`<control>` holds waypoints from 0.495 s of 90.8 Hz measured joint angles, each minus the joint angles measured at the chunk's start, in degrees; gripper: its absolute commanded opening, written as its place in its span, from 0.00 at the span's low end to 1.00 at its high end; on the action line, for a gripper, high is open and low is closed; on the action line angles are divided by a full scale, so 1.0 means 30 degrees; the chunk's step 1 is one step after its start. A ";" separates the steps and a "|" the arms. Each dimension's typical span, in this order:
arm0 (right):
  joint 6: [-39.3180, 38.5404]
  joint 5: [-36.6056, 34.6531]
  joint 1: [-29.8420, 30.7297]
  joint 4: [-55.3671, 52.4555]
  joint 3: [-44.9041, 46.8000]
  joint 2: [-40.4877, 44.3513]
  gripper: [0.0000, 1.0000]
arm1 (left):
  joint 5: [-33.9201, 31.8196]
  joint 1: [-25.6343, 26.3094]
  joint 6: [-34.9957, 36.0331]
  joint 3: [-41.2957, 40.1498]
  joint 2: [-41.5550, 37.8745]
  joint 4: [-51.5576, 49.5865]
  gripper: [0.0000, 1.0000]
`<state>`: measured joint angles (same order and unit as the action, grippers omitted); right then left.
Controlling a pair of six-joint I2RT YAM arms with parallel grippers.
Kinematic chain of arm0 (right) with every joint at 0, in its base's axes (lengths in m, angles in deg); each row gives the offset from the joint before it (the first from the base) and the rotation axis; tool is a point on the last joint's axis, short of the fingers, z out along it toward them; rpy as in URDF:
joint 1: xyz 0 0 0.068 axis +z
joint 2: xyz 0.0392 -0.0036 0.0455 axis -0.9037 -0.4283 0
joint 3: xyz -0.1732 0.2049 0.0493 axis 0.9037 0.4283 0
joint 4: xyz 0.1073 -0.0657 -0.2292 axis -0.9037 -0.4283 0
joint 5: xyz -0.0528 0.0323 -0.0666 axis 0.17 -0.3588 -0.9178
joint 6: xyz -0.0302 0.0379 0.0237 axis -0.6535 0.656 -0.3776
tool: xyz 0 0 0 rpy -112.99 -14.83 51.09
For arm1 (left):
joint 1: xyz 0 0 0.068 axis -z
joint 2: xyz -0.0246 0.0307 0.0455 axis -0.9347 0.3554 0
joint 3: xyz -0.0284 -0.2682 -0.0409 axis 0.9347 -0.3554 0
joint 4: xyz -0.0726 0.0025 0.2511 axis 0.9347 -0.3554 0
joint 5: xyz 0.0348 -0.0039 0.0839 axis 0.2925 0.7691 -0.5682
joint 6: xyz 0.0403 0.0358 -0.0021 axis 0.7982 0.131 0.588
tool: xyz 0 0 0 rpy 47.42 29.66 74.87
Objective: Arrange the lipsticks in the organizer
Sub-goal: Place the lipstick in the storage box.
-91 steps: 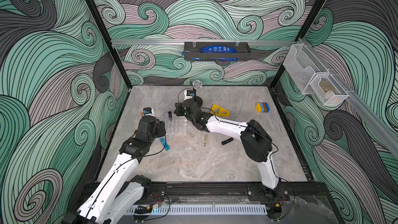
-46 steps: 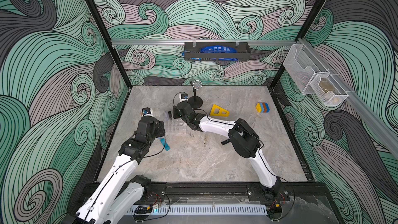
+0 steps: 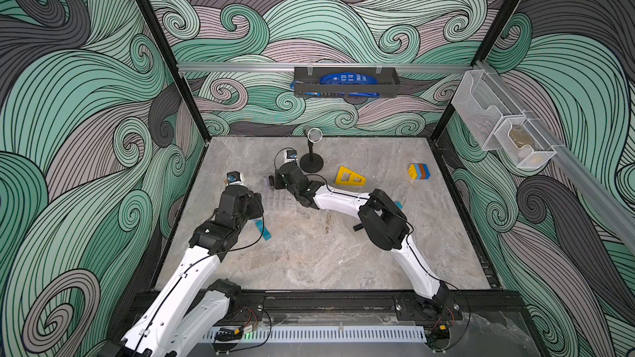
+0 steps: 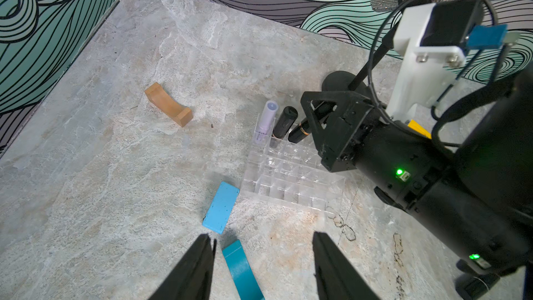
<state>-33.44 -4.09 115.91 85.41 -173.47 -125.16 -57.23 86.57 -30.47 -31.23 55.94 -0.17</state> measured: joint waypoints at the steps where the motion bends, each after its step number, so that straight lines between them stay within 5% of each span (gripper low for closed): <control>1: -0.0015 -0.0044 0.0029 -0.0051 -0.0022 0.0000 0.13 | 0.0000 0.0000 0.0000 0.0000 0.0000 0.0000 0.57; 45: -0.0233 -0.0153 0.0197 -0.1341 -0.0954 -0.0306 0.34 | 0.0182 -0.0007 0.0007 0.0000 0.0007 0.0015 0.56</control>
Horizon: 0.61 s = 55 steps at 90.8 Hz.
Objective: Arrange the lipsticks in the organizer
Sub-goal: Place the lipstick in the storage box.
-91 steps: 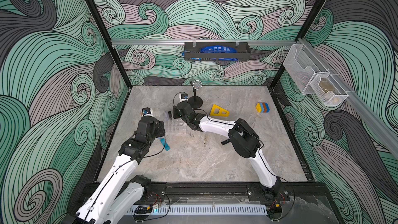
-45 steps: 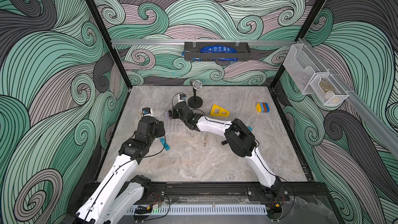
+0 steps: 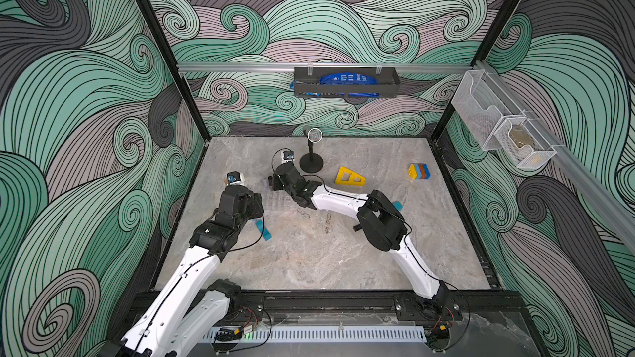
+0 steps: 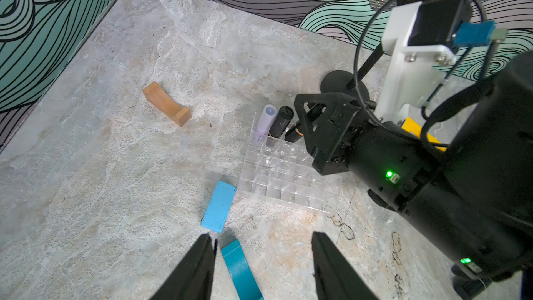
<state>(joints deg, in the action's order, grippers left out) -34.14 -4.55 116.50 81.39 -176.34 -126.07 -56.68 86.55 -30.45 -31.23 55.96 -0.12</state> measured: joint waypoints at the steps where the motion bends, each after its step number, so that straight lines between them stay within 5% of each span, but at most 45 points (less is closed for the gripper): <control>1: 0.0066 0.0000 0.0000 -0.0036 -0.0015 0.0000 0.34 | 0.0007 0.0000 0.0000 0.0000 0.0000 0.0000 0.56; 55: 0.1209 0.2069 -0.0255 -0.1377 0.0160 0.1086 0.47 | 0.0175 0.0000 0.0372 0.0000 -0.0007 -0.0146 0.55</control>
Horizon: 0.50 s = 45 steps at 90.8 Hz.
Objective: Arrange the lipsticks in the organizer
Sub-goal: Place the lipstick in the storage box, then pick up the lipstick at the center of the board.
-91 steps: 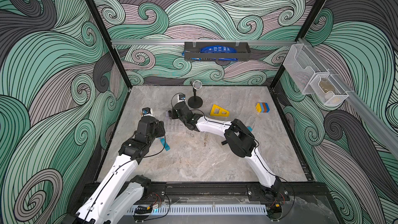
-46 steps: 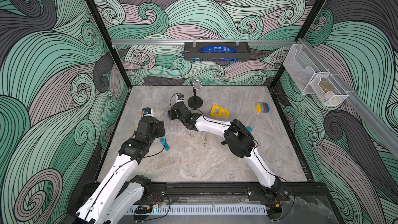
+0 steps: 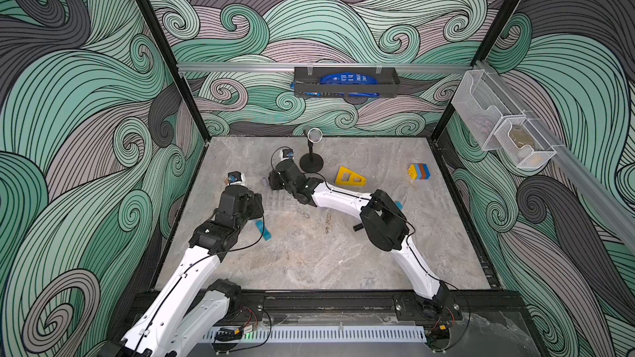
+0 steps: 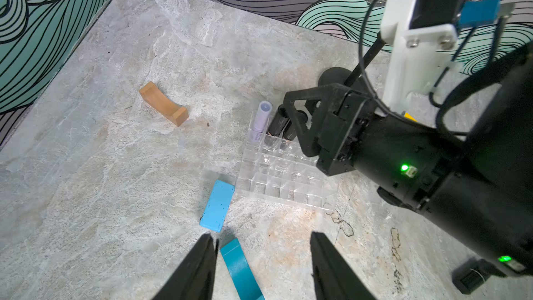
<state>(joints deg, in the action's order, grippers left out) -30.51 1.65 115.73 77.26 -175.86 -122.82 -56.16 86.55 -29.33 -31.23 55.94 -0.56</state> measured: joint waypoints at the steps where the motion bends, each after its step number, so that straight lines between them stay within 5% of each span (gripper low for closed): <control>1: 0.0102 0.0058 -0.0022 0.0029 0.0168 0.0175 0.47 | 0.0000 0.0000 0.0036 0.0000 0.0000 -0.0036 0.55; 27: 0.2106 0.1224 -0.0998 0.1763 0.7424 0.7278 0.50 | 0.1042 0.0219 0.0874 0.0044 0.0007 -0.0204 0.56; 45: 0.2834 0.1654 -0.1166 0.2674 1.3325 1.1839 0.52 | 0.1020 0.2594 0.1137 0.0044 0.0299 0.0233 0.58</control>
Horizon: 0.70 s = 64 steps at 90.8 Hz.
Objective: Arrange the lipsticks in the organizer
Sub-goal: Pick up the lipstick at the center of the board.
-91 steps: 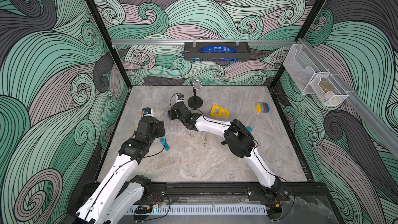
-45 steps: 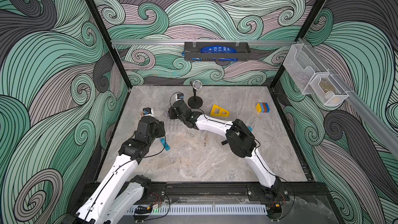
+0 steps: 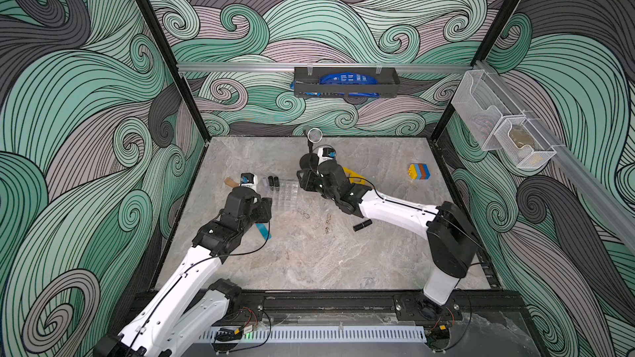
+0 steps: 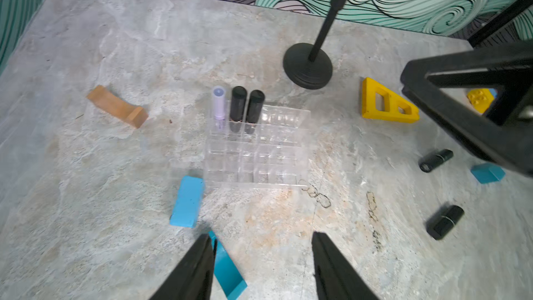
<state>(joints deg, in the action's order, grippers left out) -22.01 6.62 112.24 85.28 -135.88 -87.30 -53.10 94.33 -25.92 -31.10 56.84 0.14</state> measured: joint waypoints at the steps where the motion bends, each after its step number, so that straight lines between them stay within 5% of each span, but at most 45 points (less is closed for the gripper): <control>1: 0.0000 -0.0007 -0.0015 -0.0044 0.0386 0.0291 0.52 | -0.0015 0.0211 0.0029 -0.0007 0.0044 0.0109 0.58; 30: -0.0342 0.1807 -0.3628 -0.3024 0.7781 0.7286 0.53 | -0.0095 0.5304 0.0736 -0.0109 0.3053 0.3220 0.59; 64: -0.0583 0.5428 -0.9996 -0.3657 1.1621 1.0673 0.54 | 0.2645 0.9690 0.2470 0.1851 1.1905 0.6003 0.58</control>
<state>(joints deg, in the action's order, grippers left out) -23.76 22.90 82.25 74.31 -101.02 -55.28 -45.16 123.40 -18.51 -25.55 92.55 18.15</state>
